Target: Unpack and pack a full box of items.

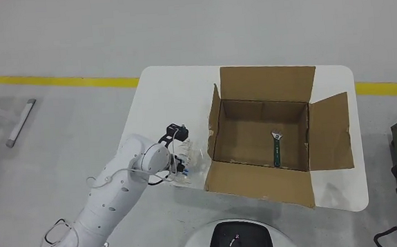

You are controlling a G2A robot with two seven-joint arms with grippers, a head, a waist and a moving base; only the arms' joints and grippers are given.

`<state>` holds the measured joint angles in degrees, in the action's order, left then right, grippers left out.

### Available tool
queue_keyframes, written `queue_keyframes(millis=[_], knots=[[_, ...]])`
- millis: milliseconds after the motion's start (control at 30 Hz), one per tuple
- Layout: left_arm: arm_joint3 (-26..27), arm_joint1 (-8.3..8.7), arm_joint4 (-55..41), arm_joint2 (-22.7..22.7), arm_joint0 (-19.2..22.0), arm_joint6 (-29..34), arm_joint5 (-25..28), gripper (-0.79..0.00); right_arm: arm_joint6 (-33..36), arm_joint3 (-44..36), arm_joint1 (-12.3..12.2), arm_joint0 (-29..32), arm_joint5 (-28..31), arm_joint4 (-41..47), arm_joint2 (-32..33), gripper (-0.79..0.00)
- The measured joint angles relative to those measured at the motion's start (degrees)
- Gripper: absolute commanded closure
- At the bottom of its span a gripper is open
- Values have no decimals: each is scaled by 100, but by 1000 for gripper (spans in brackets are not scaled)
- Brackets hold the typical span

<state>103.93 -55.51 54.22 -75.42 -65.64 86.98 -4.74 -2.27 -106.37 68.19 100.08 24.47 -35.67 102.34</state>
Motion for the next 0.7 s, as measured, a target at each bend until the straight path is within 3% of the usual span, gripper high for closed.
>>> queue_keyframes(millis=[267, 533, 700], knots=[[-529, 97, 388, -642, -119, -242, -48, 0, 0, 0, 0, 0, 0, 0, 0, 0], [-1342, 3, 165, -419, -134, -1143, -344, 0, 0, 0, 0, 0, 0, 0, 0, 0], [-1504, -17, 33, -362, -115, -1220, -402, 0, 0, 0, 0, 0, 0, 0, 0, 0]])
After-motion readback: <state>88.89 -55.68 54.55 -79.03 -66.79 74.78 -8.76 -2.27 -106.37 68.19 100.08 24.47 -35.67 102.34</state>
